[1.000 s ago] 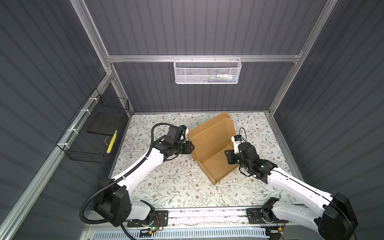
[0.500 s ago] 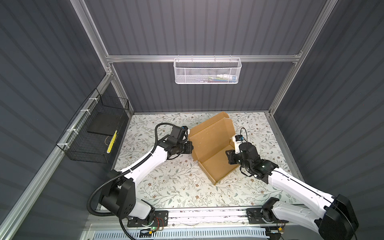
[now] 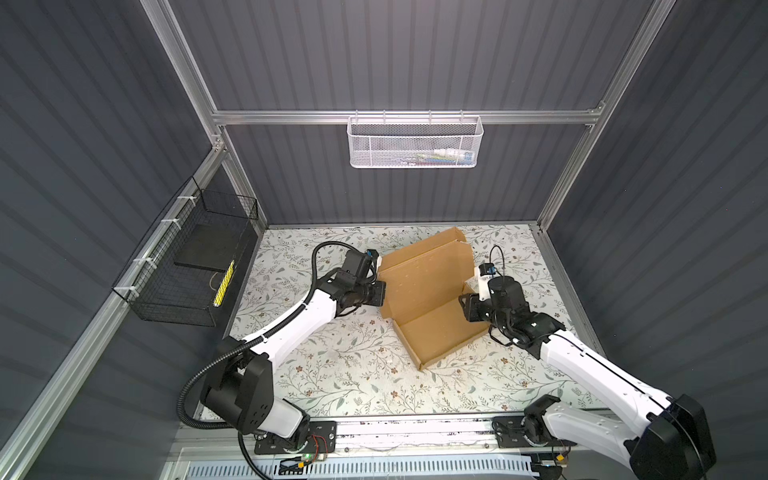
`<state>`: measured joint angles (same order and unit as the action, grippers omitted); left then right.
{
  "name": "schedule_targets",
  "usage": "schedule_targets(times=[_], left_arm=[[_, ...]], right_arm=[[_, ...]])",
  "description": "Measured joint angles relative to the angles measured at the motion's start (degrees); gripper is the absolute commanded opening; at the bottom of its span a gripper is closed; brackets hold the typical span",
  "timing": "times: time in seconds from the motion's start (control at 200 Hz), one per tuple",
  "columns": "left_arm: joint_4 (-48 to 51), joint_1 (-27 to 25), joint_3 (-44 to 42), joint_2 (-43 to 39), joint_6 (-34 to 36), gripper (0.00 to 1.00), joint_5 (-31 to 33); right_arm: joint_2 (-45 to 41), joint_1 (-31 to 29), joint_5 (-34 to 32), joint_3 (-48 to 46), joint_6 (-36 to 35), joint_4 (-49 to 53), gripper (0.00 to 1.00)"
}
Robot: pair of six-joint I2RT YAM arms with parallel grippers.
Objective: Fold the paper box
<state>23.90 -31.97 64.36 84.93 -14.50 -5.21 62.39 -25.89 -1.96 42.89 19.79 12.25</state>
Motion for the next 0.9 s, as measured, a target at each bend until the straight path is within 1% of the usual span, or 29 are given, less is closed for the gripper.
schedule_targets(times=[0.09, 0.27, 0.495, 0.665, 0.901], left_arm=[[0.0, 0.0, 0.2, -0.1, 3.0, 0.03, 0.4], [0.0, 0.0, 0.6, -0.7, 9.9, 0.00, 1.3], [0.0, 0.0, 2.5, -0.8, 17.3, 0.00, 2.8], [-0.3, 0.0, 3.4, -0.8, 19.9, 0.00, 4.3], [-1.1, 0.1, 3.4, -0.8, 20.6, 0.00, 5.3]], right_arm=[[1.7, 2.9, 1.7, 3.0, -2.2, 1.6, 0.49], [5.9, 7.7, 5.3, 8.5, -6.7, 4.1, 0.50], [8.2, 12.9, 8.8, 13.3, -11.5, 8.3, 0.50], [7.4, 14.6, 9.8, 13.8, -14.0, 11.4, 0.51], [7.2, 15.6, 11.2, 15.6, -15.8, 15.0, 0.51]])
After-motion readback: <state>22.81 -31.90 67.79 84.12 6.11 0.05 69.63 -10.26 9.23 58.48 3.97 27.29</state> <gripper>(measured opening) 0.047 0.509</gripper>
